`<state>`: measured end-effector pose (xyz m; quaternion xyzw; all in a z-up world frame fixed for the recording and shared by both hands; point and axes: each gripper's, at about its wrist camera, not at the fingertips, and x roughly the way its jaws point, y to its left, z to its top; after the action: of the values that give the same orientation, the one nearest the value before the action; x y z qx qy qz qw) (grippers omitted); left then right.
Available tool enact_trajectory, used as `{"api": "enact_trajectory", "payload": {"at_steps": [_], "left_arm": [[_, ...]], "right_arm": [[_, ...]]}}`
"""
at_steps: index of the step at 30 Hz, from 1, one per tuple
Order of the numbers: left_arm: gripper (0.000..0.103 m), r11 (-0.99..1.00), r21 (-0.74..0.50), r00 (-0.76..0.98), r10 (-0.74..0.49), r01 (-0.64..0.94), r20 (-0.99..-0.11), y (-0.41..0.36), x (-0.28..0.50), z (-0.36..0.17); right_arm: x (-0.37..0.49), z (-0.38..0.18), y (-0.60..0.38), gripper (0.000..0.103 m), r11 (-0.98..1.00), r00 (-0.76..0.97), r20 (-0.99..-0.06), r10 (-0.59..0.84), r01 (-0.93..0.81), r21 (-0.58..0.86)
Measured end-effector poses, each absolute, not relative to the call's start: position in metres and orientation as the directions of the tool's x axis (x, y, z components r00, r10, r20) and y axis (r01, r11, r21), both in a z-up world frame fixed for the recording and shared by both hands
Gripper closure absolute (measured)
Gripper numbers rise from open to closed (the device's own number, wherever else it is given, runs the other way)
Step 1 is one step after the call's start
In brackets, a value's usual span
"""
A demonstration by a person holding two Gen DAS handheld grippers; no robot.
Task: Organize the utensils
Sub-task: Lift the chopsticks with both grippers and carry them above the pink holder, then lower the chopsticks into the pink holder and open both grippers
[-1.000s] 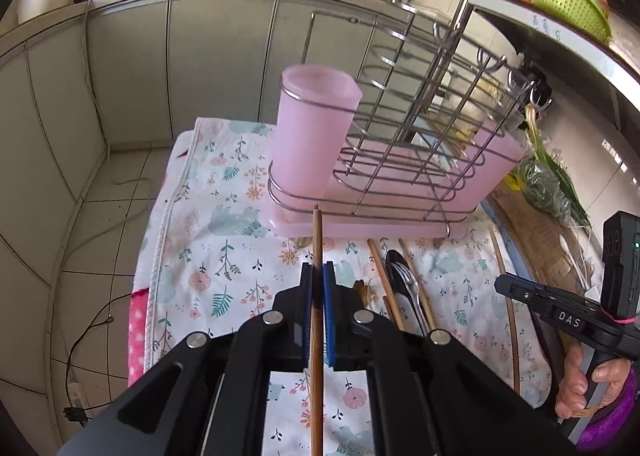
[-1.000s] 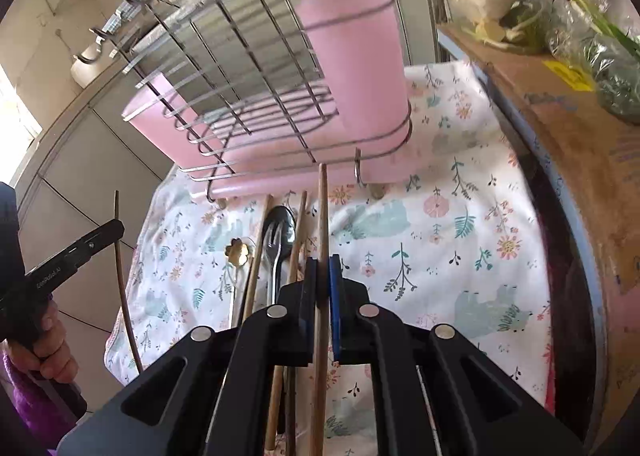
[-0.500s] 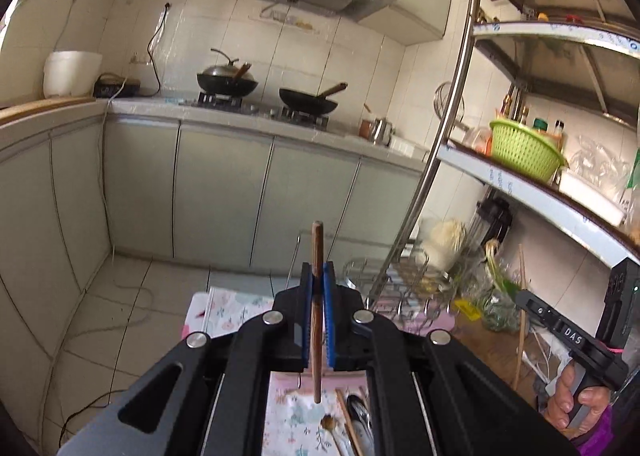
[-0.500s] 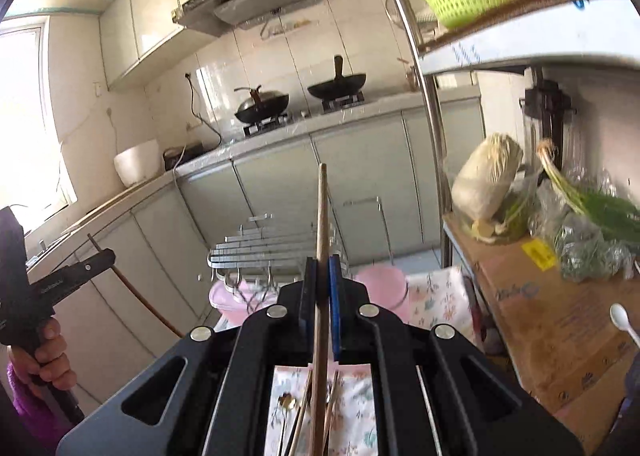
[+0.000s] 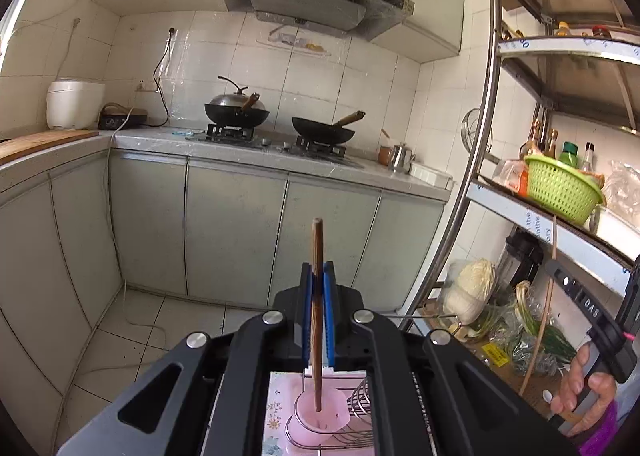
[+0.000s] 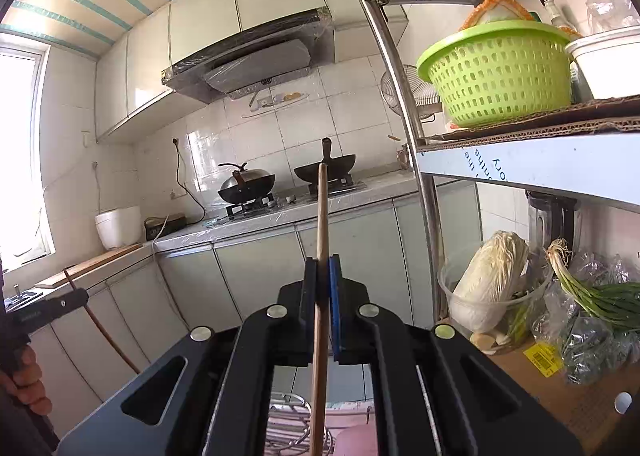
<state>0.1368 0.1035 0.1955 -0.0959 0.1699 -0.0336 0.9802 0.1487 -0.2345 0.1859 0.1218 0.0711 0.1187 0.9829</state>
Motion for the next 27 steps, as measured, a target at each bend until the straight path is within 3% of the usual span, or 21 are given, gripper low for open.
{"api": "enact_trajectory", "payload": {"at_steps": [9,22,24,27], "left_arm": [[0.098,0.982,-0.188,0.898,-0.113,0.035,-0.424,0.095,0.173,0.146],[0.098,0.982,-0.183,0.859,-0.128,0.041,-0.495,0.084,0.186,0.118],[0.095,0.984,-0.174,0.857,-0.118,0.034,-0.502,0.082,0.185,0.116],[0.072,0.984,-0.176,0.848,-0.114,0.025,-0.518,0.081,0.183,0.114]], "right_arm": [[0.185,0.150,-0.232,0.097,0.968,0.983,-0.055,0.178,-0.164,0.191],[0.196,0.084,-0.235,0.097,0.965,0.924,-0.326,0.201,-0.130,0.227],[0.194,0.079,-0.234,0.097,0.967,0.910,-0.362,0.201,-0.124,0.225],[0.193,0.073,-0.234,0.096,0.966,0.886,-0.414,0.210,-0.124,0.225]]}}
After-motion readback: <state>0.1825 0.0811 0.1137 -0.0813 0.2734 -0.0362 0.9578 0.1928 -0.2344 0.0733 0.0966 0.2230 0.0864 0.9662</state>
